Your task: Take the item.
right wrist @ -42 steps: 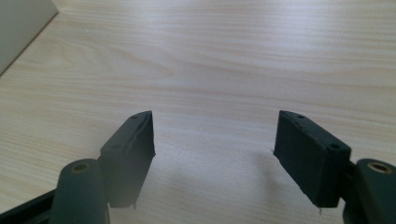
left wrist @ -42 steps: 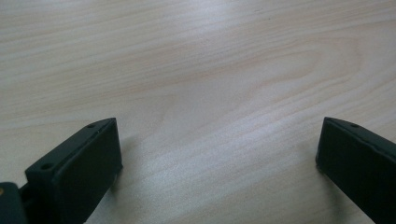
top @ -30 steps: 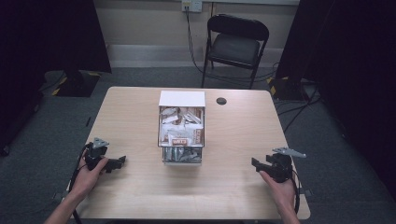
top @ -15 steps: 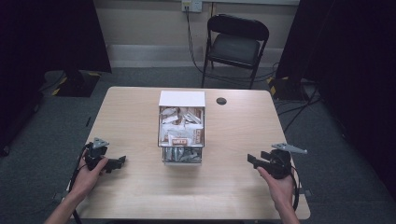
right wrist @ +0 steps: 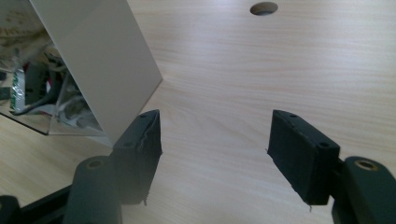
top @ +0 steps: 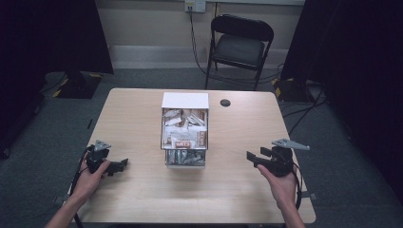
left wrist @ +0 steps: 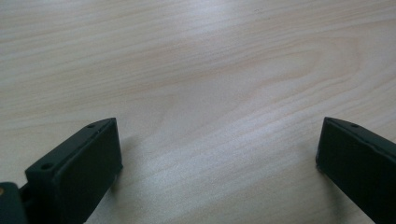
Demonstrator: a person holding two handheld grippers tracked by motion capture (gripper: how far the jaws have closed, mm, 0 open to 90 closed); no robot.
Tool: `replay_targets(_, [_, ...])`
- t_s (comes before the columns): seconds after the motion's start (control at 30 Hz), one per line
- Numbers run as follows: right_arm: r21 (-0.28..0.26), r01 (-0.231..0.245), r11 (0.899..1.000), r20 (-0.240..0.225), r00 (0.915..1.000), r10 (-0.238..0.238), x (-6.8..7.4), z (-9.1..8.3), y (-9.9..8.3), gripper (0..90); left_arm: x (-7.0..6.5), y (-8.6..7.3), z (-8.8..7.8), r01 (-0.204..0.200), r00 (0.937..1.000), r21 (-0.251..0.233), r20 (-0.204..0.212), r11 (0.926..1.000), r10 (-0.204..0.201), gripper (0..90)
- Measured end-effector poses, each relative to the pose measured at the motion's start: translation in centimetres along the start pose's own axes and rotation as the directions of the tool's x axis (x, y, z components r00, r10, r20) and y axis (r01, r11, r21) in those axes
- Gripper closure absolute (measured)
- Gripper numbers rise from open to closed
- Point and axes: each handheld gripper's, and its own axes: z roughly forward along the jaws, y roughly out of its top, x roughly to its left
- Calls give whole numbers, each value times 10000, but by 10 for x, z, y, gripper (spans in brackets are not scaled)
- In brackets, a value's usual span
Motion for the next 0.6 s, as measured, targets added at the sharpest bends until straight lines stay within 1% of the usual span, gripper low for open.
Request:
replay_targets(0.1, [-109, -48, 9999, -410, 9991, 44, 2, 3, 5, 361, 0, 0, 0, -5, 10000, 3, 0, 10000, 5, 0])
replay_targets(0.23, [-193, 149, 9997, -568, 9983, -160, 10, 7, 13, 361, 0, 0, 0, -3, 10000, 1, -4, 10000, 3, 0])
replay_targets(0.37, [-324, 361, 9988, -752, 9964, -384, 19, 7, 26, 361, 0, 0, 0, -3, 10000, 1, -3, 10000, 3, 0])
replay_targets(0.43, [-439, 387, 9983, -945, 9946, -427, 23, 7, 33, 361, 0, 0, 0, 0, 10000, 1, -2, 10000, 0, 0])
replay_targets(0.53, [-599, 607, 9964, -1101, 9917, -670, 30, 7, 42, 370, 0, 0, 0, 0, 10000, 0, -1, 10000, 0, 0])
replay_targets(0.6, [-655, 659, 9957, -1291, 9889, -739, 34, 7, 47, 378, 0, 0, 0, -5, 10000, 3, -3, 10000, 5, 0])
